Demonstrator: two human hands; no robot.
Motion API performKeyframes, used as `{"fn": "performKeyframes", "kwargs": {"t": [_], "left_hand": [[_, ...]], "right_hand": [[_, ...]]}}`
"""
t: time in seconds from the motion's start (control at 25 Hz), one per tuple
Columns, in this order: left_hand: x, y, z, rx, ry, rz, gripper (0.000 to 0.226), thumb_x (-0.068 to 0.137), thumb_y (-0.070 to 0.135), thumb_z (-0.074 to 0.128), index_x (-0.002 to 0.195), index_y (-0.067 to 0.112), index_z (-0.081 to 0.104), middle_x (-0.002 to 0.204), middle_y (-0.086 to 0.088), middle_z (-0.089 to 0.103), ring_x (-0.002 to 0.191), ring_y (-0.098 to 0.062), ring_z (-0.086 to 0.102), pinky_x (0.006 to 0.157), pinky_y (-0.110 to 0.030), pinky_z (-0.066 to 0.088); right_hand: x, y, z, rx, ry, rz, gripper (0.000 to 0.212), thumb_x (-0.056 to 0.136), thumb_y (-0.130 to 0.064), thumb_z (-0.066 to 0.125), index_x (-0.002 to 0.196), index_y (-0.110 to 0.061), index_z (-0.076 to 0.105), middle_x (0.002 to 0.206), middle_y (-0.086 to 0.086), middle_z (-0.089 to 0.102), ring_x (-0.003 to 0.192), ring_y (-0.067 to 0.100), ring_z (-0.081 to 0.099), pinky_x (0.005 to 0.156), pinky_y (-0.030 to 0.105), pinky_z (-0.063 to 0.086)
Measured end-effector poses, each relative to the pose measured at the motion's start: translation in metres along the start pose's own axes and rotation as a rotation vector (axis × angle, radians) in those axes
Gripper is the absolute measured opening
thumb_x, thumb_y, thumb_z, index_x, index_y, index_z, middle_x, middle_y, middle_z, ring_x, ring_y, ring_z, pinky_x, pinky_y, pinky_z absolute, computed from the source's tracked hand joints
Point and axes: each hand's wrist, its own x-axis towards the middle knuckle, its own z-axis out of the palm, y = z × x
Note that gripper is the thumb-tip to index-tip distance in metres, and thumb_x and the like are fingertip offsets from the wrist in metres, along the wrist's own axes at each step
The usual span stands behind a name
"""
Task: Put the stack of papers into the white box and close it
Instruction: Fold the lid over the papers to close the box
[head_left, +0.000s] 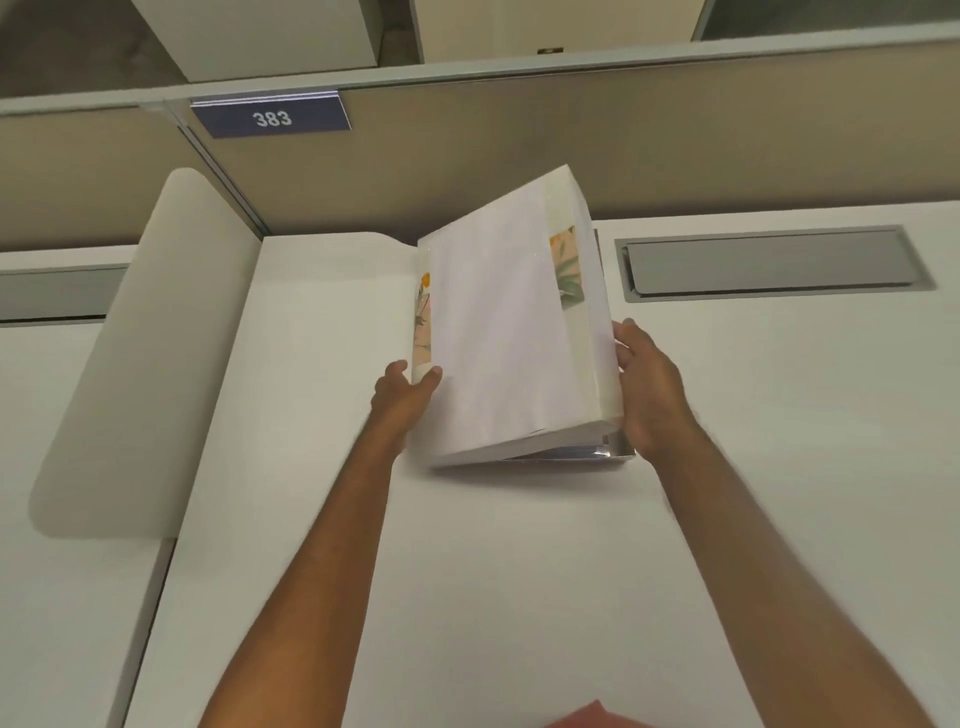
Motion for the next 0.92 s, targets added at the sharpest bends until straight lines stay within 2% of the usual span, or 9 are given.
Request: {"fn": "performKeyframes", "kwargs": {"t": [0.08,0.16,0.24,0.32,0.4,0.48,0.68,0.76,0.92], "left_hand": [[0.008,-0.015,0.009,-0.013,-0.011,-0.064,0.089,0.088,0.060,0.065,0.159,0.018,0.031,0.161,-0.008,0.039,0.143,-0.031,0.046,0.115,-0.046,0.043],[0.015,-0.024,0.014,-0.054,-0.012,-0.058,0.095,0.072,0.068,0.064,0.150,0.017,0.046,0.149,-0.006,0.054,0.131,-0.029,0.057,0.110,-0.047,0.049],[0.027,-0.034,0.021,-0.099,-0.002,-0.023,0.092,0.060,0.070,0.060,0.136,0.018,0.058,0.133,-0.004,0.067,0.117,-0.026,0.066,0.102,-0.047,0.055],[0.018,-0.029,0.024,-0.142,-0.003,0.005,0.077,0.068,0.063,0.062,0.131,0.019,0.061,0.125,-0.004,0.071,0.112,-0.026,0.069,0.100,-0.047,0.057],[0.005,-0.022,0.026,-0.172,-0.003,0.028,0.052,0.087,0.045,0.063,0.132,0.018,0.061,0.122,-0.003,0.070,0.111,-0.027,0.068,0.095,-0.041,0.055],[0.000,-0.024,0.031,-0.196,0.007,0.058,0.033,0.099,0.030,0.057,0.130,0.019,0.063,0.118,-0.001,0.070,0.110,-0.026,0.067,0.092,-0.038,0.054],[-0.001,-0.034,0.039,-0.285,-0.005,0.121,0.039,0.102,0.017,0.047,0.136,0.028,0.061,0.120,0.007,0.071,0.105,-0.015,0.066,0.082,-0.024,0.053],[-0.001,-0.036,0.041,-0.296,-0.011,0.135,0.045,0.102,0.016,0.045,0.143,0.032,0.057,0.129,0.010,0.068,0.113,-0.012,0.064,0.090,-0.023,0.051],[0.004,-0.041,0.045,-0.279,-0.023,0.135,0.052,0.103,0.022,0.046,0.153,0.037,0.044,0.144,0.011,0.061,0.129,-0.014,0.059,0.113,-0.034,0.046]], "right_hand": [[0.006,0.008,-0.017,-0.122,0.039,-0.033,0.039,0.103,-0.045,0.056,0.132,-0.024,0.070,0.128,-0.004,0.076,0.117,0.022,0.072,0.099,0.042,0.060],[0.013,0.019,-0.030,-0.234,0.059,-0.049,0.045,0.099,-0.049,0.059,0.137,-0.026,0.066,0.136,-0.006,0.070,0.121,0.022,0.068,0.105,0.043,0.055],[0.015,0.026,-0.037,-0.302,0.085,-0.047,0.035,0.101,-0.043,0.057,0.129,-0.023,0.067,0.122,-0.007,0.069,0.093,0.016,0.064,0.078,0.030,0.054],[0.017,0.034,-0.043,-0.362,0.111,-0.011,0.034,0.102,-0.042,0.055,0.129,-0.022,0.065,0.116,-0.005,0.066,0.082,0.013,0.058,0.063,0.027,0.043],[0.021,0.043,-0.050,-0.427,0.128,0.024,0.049,0.098,-0.048,0.058,0.142,-0.027,0.061,0.134,-0.004,0.062,0.103,0.016,0.063,0.071,0.030,0.047],[0.023,0.049,-0.055,-0.447,0.143,0.056,0.052,0.101,-0.047,0.057,0.150,-0.030,0.055,0.143,-0.003,0.056,0.119,0.020,0.059,0.083,0.034,0.048],[0.025,0.056,-0.063,-0.496,0.132,0.057,0.051,0.105,-0.049,0.054,0.150,-0.026,0.055,0.140,-0.010,0.058,0.126,0.016,0.056,0.100,0.035,0.045],[0.028,0.062,-0.068,-0.508,0.154,0.053,0.049,0.102,-0.053,0.058,0.142,-0.024,0.062,0.140,-0.006,0.064,0.128,0.019,0.060,0.107,0.040,0.050],[0.035,0.065,-0.071,-0.543,0.171,0.059,0.052,0.100,-0.056,0.058,0.140,-0.024,0.064,0.141,-0.004,0.065,0.130,0.024,0.061,0.110,0.047,0.051]]}}
